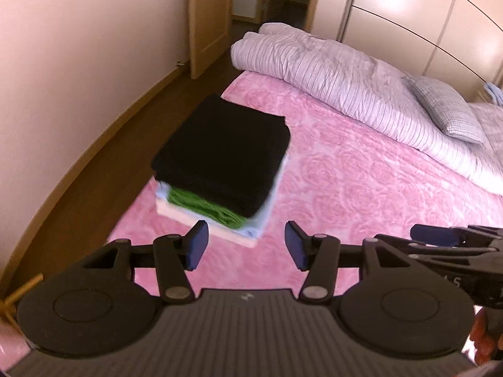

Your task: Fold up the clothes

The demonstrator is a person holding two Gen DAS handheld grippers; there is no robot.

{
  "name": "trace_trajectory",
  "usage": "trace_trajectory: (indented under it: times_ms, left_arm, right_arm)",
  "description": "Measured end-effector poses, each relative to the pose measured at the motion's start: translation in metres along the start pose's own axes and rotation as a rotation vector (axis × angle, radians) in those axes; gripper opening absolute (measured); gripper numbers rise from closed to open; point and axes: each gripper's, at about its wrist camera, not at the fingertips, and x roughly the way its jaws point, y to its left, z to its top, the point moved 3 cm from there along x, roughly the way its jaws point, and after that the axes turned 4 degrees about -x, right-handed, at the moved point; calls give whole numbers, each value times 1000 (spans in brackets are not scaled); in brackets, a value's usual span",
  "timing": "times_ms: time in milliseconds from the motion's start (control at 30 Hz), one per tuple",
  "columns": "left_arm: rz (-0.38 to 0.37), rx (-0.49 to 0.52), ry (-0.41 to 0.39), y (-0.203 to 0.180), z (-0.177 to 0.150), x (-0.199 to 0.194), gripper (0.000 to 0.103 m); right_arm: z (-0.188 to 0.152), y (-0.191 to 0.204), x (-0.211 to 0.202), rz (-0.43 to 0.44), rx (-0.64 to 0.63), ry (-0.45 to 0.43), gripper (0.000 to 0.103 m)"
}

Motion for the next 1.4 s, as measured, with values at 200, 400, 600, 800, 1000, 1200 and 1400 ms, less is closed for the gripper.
trace_trajectory:
  times_ms: [200,400,600,800,1000,1200,1400]
  left_arm:
    - [71,-76,1,-54,-50,-32,50]
    - [128,-111,-12,-88,-77,-53,50]
    - [177,-147,-28,-102,-93,-65,50]
    - [231,-166,-60,-106,-101,-68,50]
    - [281,-167,-81,-107,-97,-55,50]
    - [267,-245,-30,-103,-86,-23,50]
    - [249,-297,32,-99,-83,5,50]
  right_arm:
    - [-25,-44,-37,35,-98,22,62]
    - [-47,-65,-62,100,-144,37,62]
    - [-52,-74,-73,121,-183,41,62]
    - [-48,-74,-70,127,-224,46,62]
    - [-40,-77,-52,162,-240,60,62]
    - [-29,-89,-22,162,-254,110,62]
    - [-17,-99,11,160,-272,160,62]
